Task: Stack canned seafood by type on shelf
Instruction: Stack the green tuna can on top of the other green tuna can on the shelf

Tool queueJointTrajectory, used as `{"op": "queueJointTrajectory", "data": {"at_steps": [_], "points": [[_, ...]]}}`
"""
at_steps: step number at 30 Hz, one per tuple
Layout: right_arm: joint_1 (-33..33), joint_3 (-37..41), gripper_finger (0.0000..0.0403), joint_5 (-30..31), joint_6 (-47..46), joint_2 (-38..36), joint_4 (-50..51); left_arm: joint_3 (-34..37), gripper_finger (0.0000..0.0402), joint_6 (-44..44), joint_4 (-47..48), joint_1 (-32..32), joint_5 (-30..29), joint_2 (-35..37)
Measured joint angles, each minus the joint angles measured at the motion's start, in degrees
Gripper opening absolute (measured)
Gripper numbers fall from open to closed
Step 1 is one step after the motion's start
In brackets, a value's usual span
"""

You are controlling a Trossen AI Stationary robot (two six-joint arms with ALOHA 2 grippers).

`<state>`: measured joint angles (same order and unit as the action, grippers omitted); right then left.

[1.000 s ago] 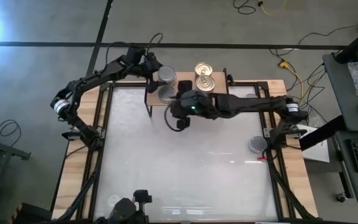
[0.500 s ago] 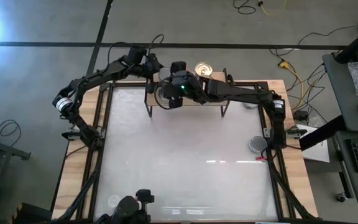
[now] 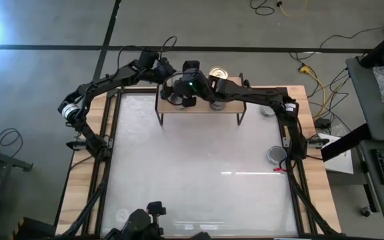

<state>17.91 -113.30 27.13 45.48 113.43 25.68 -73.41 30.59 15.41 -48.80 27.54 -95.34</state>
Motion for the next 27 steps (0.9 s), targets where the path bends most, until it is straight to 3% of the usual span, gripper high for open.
{"op": "queueJointTrajectory", "data": {"at_steps": [15,27], "points": [[1.64,0.22,0.0012,-0.65,1.94,2.77,-1.84,0.00,0.0399,-5.10,0.03,0.15,-0.14,-0.05],[1.99,0.21,0.0012,-5.66,3.39,3.01,2.25,0.00,0.0400,-6.29,-0.38,0.37,-0.19,-0.05]]}}
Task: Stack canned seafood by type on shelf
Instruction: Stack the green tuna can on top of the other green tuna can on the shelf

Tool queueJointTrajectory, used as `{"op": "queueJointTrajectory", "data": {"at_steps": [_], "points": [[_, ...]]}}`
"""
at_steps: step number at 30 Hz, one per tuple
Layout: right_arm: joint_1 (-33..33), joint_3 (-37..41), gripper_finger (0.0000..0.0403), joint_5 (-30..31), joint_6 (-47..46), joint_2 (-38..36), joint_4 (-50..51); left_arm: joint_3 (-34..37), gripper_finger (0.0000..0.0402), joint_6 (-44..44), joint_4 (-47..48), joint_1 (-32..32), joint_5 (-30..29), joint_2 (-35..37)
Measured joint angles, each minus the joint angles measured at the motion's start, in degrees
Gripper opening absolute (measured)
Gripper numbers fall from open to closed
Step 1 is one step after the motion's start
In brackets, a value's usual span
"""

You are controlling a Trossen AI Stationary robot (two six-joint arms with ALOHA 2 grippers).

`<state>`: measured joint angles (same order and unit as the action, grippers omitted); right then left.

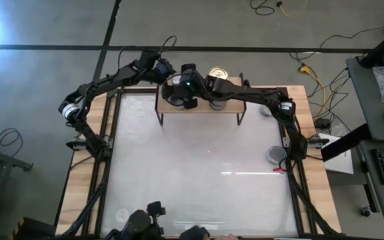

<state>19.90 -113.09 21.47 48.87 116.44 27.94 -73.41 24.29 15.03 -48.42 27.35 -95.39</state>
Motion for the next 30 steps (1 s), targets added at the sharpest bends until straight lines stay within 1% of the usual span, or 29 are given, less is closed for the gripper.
{"op": "queueJointTrajectory", "data": {"at_steps": [14,28,30], "points": [[0.68,0.00,0.0012,-0.91,0.12,-0.02,0.54,0.02,0.0400,0.70,1.05,0.00,-0.26,0.50],[1.09,1.74,0.0012,-0.92,0.16,-0.20,-0.08,0.02,0.0400,0.68,1.44,0.00,-0.22,0.61],[1.11,1.76,0.0012,-0.88,0.17,-0.20,-0.14,0.02,0.0400,0.73,1.28,0.00,-1.16,0.61]]}}
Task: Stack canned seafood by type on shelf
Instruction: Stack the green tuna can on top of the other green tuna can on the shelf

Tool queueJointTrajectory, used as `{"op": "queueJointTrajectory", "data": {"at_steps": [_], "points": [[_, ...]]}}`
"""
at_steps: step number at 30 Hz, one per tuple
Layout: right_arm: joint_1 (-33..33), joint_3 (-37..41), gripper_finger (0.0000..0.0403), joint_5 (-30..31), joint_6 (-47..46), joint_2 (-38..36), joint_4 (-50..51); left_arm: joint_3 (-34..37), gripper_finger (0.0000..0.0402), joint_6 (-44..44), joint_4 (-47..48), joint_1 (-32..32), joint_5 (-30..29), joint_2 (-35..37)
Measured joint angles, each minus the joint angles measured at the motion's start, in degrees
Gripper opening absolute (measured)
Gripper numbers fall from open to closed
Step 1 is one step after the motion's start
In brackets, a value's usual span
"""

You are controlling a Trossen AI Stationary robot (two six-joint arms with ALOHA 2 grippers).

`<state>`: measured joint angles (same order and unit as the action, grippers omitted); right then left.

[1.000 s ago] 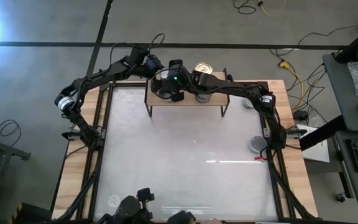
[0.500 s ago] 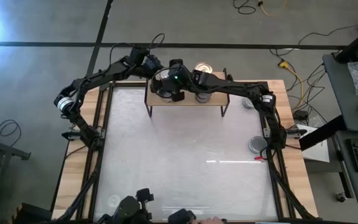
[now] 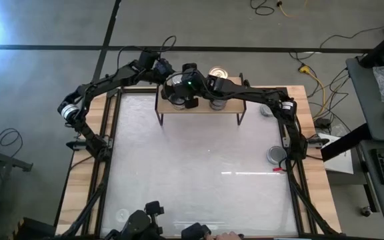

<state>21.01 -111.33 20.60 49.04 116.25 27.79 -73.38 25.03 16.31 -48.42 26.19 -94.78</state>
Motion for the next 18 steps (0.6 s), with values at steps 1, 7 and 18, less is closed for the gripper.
{"op": "queueJointTrajectory", "data": {"at_steps": [1,7,18], "points": [[0.03,0.04,0.0012,0.01,0.00,0.02,0.03,0.00,0.0400,0.71,-0.16,0.02,-0.80,0.00],[0.02,0.09,0.0012,-0.06,0.63,0.07,0.26,0.00,0.0400,1.80,0.14,0.26,-1.06,0.02],[0.00,0.09,0.0012,-0.06,1.07,0.11,0.45,0.00,0.0400,3.05,1.29,0.22,0.23,0.59]]}}
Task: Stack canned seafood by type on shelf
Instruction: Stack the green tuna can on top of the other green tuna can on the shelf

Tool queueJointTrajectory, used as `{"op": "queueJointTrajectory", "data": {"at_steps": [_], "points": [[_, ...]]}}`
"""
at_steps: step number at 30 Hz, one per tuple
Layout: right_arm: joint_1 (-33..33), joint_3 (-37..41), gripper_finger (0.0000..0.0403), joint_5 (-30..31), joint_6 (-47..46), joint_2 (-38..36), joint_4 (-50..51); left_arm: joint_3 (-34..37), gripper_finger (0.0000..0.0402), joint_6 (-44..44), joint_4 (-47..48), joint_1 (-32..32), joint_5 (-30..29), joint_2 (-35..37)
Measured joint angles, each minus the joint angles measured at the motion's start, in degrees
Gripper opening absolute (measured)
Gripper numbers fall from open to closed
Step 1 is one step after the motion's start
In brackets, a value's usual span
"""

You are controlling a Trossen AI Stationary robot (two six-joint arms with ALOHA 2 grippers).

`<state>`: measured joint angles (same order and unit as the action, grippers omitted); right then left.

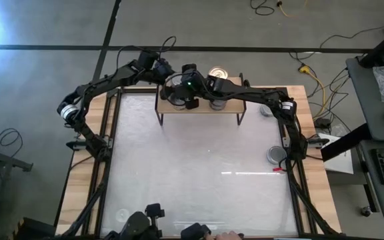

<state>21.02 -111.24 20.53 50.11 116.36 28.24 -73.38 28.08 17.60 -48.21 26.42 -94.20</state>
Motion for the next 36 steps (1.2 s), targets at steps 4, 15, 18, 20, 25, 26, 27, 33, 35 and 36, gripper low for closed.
{"op": "queueJointTrajectory", "data": {"at_steps": [4,15,18,20,25,26,27,33,35,36], "points": [[0.00,0.02,0.0012,0.30,0.00,0.00,0.45,0.00,0.0400,0.35,1.13,0.00,0.10,1.33],[0.00,0.02,0.0012,0.55,-0.61,0.00,0.44,0.02,0.0400,1.70,4.44,-0.07,0.38,5.34],[-0.04,0.02,0.0012,0.52,-0.59,0.02,0.35,0.02,0.0400,1.70,4.38,-0.07,0.34,5.42],[-0.18,0.04,0.0012,0.57,-0.59,0.02,0.25,0.02,0.0400,1.73,4.36,-0.05,-0.27,5.30],[-0.66,0.03,0.0012,0.70,-0.38,0.09,-0.04,0.02,0.0400,1.77,4.33,0.00,-1.60,4.72],[-0.69,-0.01,0.0012,0.68,-0.28,0.09,-0.01,0.02,0.0400,1.78,4.18,0.02,-2.05,4.72],[-0.76,-0.02,0.0012,0.69,-0.08,0.09,-0.06,0.02,0.0400,1.95,3.71,0.04,-3.09,4.72],[-0.89,-0.02,0.0012,0.70,-0.02,0.15,-0.28,0.02,0.0400,4.01,3.06,0.04,-5.74,4.72],[-0.92,-0.02,0.0012,0.68,0.00,0.13,-0.23,0.02,0.0400,5.41,3.92,0.04,-6.03,4.72],[-0.94,-0.02,0.0012,0.68,0.00,0.13,-0.24,0.02,0.0400,5.80,4.02,0.04,-6.26,4.72]]}}
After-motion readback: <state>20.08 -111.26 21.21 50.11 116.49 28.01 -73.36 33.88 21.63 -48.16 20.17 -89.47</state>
